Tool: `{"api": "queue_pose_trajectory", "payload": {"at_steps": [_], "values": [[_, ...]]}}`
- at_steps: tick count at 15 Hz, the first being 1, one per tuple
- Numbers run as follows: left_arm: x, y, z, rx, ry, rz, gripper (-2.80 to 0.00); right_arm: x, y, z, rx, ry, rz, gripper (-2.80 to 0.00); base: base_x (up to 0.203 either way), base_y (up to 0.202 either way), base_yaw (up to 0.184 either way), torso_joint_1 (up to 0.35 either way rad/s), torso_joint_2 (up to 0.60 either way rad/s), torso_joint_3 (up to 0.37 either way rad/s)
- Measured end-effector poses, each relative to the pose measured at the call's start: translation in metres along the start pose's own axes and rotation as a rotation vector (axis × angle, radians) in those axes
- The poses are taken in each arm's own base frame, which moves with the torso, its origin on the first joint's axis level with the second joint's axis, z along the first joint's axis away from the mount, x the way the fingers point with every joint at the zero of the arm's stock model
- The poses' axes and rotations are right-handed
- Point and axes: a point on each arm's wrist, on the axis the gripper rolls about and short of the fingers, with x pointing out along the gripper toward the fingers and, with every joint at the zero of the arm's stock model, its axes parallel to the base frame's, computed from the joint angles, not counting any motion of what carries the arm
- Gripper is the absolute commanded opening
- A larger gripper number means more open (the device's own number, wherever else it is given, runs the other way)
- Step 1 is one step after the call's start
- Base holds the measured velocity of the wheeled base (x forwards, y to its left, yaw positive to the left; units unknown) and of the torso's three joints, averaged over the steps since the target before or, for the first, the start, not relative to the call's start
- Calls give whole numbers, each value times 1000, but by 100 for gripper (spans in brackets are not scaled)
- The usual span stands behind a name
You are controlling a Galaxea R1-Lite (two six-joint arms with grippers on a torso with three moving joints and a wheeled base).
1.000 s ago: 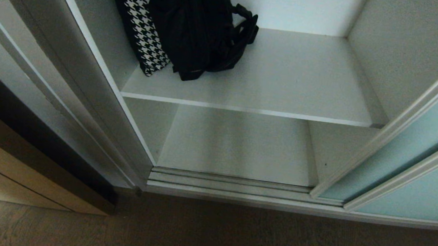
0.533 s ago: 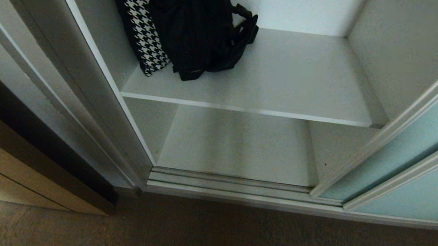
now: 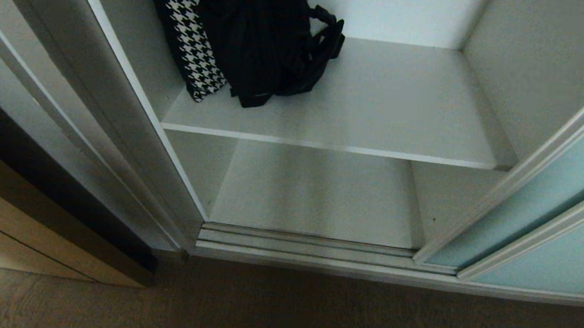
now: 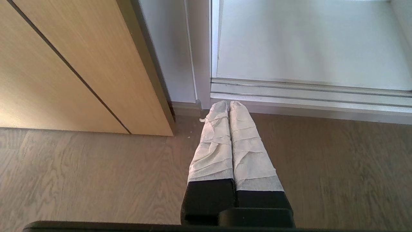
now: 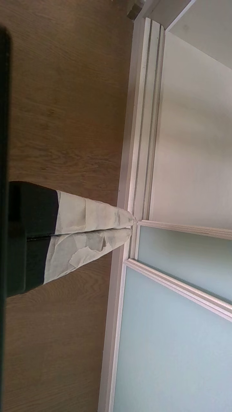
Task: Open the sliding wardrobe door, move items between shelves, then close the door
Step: Place the bag on the lower shelf
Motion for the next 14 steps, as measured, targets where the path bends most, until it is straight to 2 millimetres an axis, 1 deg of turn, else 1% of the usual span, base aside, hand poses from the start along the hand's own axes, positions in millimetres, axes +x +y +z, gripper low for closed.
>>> {"api": "queue_pose_trajectory", "payload": {"at_steps": [14], "values": [[0,0,0,-1,1,0,-280,0,0,0,0,0,0,-280,0,0,0,0,0,0]]}}
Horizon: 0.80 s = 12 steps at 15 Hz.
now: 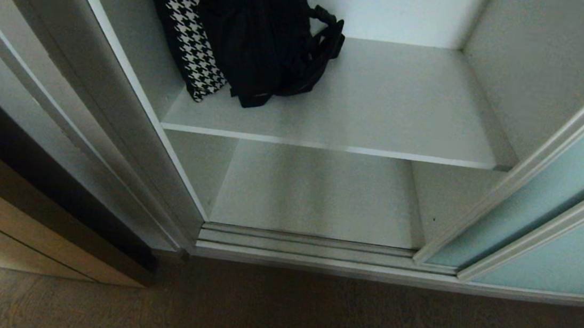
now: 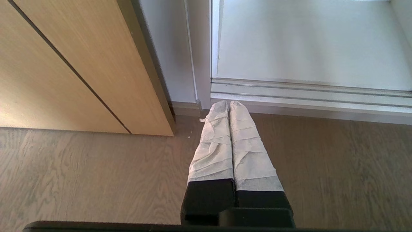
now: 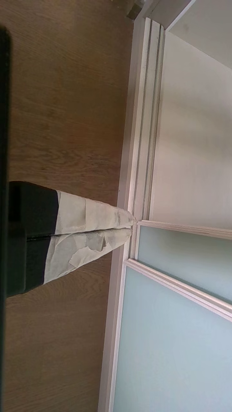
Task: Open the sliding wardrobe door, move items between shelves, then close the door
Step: Place the bag on the lower shelf
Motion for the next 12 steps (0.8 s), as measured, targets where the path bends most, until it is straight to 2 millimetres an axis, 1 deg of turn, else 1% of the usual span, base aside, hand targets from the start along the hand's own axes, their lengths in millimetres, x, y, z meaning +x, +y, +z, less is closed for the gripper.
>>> {"api": "queue_pose_trajectory", "payload": {"at_steps": [12], "values": [[0,0,0,0,1,0,-280,0,0,0,0,0,0,-280,0,0,0,0,0,0]]}}
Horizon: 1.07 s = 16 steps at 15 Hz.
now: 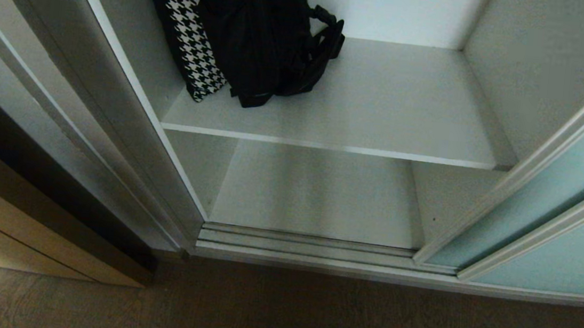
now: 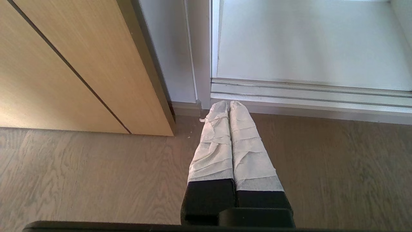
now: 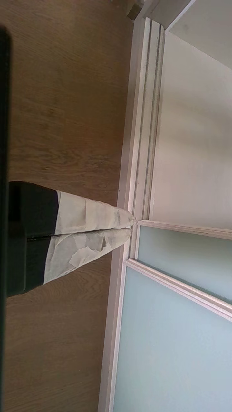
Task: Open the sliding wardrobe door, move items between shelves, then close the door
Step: Place the bag on the lower shelf
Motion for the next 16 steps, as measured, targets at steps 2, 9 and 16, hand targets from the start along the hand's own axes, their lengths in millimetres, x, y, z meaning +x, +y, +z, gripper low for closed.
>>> {"api": "queue_pose_trajectory", "payload": {"at_steps": [2,9,16], "values": [[0,0,0,-1,0,0,-280,0,0,0,0,0,0,-280,0,0,0,0,0,0],[0,0,0,0,0,0,-280,0,0,0,0,0,0,-280,0,0,0,0,0,0],[0,0,0,0,0,0,-280,0,0,0,0,0,0,-280,0,0,0,0,0,0]]}}
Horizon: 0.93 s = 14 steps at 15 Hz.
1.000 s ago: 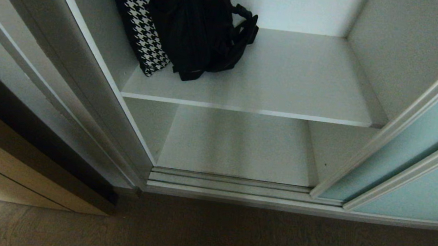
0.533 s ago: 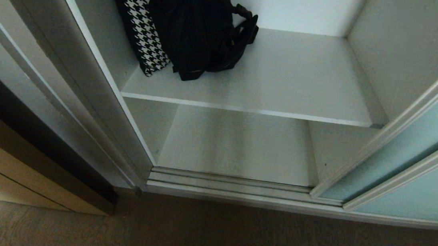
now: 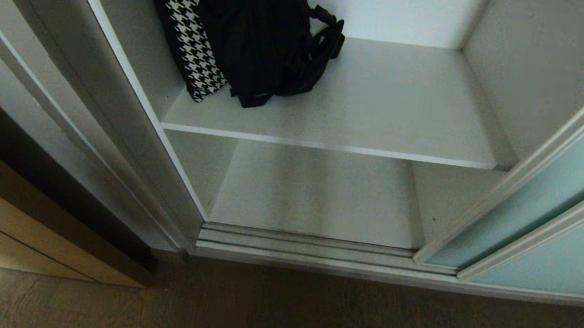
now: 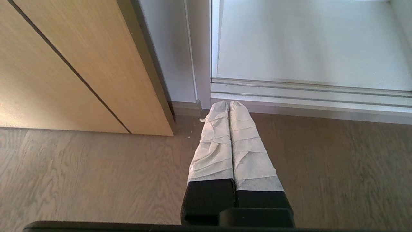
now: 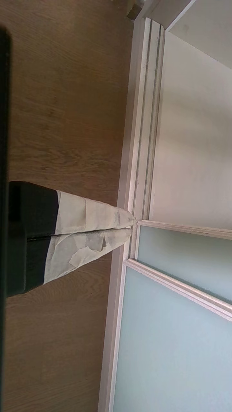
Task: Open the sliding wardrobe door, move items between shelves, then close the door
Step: Place the bag on the lower shelf
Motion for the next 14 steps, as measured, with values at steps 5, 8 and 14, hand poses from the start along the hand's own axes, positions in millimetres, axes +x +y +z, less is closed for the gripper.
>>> {"api": "queue_pose_trajectory", "payload": {"at_steps": [5,8,14], "values": [[0,0,0,0,1,0,-280,0,0,0,0,0,0,-280,0,0,0,0,0,0],[0,0,0,0,1,0,-280,0,0,0,0,0,0,-280,0,0,0,0,0,0],[0,0,0,0,1,0,-280,0,0,0,0,0,0,-280,0,0,0,0,0,0]]}}
